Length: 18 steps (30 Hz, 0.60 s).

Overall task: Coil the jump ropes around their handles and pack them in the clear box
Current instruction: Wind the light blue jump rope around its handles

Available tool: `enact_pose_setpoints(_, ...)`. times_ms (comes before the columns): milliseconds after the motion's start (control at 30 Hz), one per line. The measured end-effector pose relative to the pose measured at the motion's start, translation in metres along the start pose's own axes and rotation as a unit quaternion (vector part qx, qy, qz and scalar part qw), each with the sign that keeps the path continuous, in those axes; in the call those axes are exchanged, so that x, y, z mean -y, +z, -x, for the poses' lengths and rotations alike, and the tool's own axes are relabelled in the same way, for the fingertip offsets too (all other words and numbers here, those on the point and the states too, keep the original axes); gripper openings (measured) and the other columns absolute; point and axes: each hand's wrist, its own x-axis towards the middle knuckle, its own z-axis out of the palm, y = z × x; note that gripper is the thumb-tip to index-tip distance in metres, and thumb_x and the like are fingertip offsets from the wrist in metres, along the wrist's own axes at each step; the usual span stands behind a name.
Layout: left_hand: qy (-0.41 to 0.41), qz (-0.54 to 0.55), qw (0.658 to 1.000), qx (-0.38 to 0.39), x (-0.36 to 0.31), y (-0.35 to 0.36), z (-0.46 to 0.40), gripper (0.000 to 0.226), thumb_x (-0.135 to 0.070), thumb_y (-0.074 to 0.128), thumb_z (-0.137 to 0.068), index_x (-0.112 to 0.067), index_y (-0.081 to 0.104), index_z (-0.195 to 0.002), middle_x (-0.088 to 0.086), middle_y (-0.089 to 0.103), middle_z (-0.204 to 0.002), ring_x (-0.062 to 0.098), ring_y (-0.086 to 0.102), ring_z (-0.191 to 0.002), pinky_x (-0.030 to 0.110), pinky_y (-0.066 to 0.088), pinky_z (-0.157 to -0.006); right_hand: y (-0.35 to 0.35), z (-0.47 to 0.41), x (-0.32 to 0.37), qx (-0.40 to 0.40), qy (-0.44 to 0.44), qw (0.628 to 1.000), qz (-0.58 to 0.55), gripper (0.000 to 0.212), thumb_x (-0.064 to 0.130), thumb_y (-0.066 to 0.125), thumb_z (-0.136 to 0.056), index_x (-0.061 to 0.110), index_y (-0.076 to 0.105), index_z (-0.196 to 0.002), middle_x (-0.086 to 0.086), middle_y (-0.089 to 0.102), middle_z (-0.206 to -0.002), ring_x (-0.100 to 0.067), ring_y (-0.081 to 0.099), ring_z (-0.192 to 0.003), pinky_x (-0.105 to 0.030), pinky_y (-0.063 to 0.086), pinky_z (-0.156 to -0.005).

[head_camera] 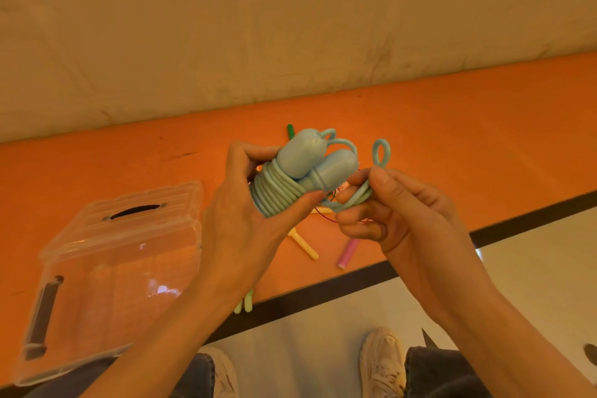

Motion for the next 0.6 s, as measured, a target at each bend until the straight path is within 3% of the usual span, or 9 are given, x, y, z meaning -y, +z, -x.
enact_pose_setpoints(133,0.009,-0.035,0.999,-0.020,0.000,-0.001,0.001,0.053,-0.054,0.078,-0.064,-0.048,0.045,-0.105,-0.022,0.061,-0.104,0.007,0.063,-0.093,0.047,0.053,-0.072,-0.002,-0.002,0.000,0.004,0.030,0.999,-0.031,0.026,0.021,0.052,-0.081,0.007,0.075,-0.080,-0.012,0.070,-0.075,-0.016,0.069,-0.058,-0.021,0.056,-0.054)
enact_pose_setpoints(233,0.000,0.017,1.000,-0.015,0.004,0.000,0.002,0.055,-0.045,0.082,-0.066,-0.038,0.048,-0.107,-0.016,0.063,-0.103,0.010,0.064,-0.094,0.039,0.055,-0.073,-0.004,-0.003,0.001,-0.004,0.051,0.997,-0.054,0.026,0.021,0.053,-0.081,0.007,0.075,-0.077,-0.011,0.070,-0.073,-0.014,0.067,-0.055,-0.020,0.056,-0.051)
enact_pose_setpoints(333,-0.056,0.103,0.993,0.013,0.002,0.002,-0.001,0.049,-0.035,0.082,-0.068,-0.029,0.048,-0.103,-0.009,0.067,-0.094,0.004,0.065,-0.078,0.021,0.051,-0.062,-0.004,-0.005,0.002,-0.004,0.080,0.993,-0.087,0.026,0.021,0.053,-0.081,0.006,0.074,-0.077,-0.010,0.070,-0.073,-0.012,0.066,-0.054,-0.018,0.055,-0.049)
enact_pose_setpoints(400,-0.116,0.155,0.980,0.039,0.002,0.003,-0.004,0.041,-0.034,0.073,-0.069,-0.022,0.049,-0.101,-0.002,0.069,-0.080,0.005,0.062,-0.062,0.018,0.047,-0.052,-0.004,-0.006,0.002,0.003,0.107,0.988,-0.115,0.026,0.020,0.053,-0.080,0.006,0.074,-0.075,-0.009,0.069,-0.071,-0.010,0.065,-0.051,-0.017,0.053,-0.045)
enact_pose_setpoints(500,-0.234,0.295,0.922,0.090,0.015,0.003,-0.009,0.045,-0.048,0.067,-0.082,-0.009,0.056,-0.101,0.002,0.063,-0.070,0.012,0.056,-0.054,0.023,0.047,-0.047,-0.003,-0.004,0.001,0.035,0.129,0.983,-0.126,0.026,0.020,0.053,-0.079,0.005,0.074,-0.075,-0.009,0.068,-0.067,-0.009,0.063,-0.047,-0.017,0.052,-0.043)
enact_pose_setpoints(600,-0.300,0.479,0.805,0.180,0.023,0.002,-0.009,0.056,-0.060,0.077,-0.065,-0.014,0.070,-0.096,0.002,0.060,-0.081,0.014,0.051,-0.060,0.024,0.046,-0.045,-0.004,-0.003,-0.001,0.095,0.130,0.980,-0.121,0.024,0.021,0.056,-0.079,0.005,0.074,-0.080,-0.008,0.069,-0.069,-0.008,0.064,-0.050,-0.016,0.053,-0.045)
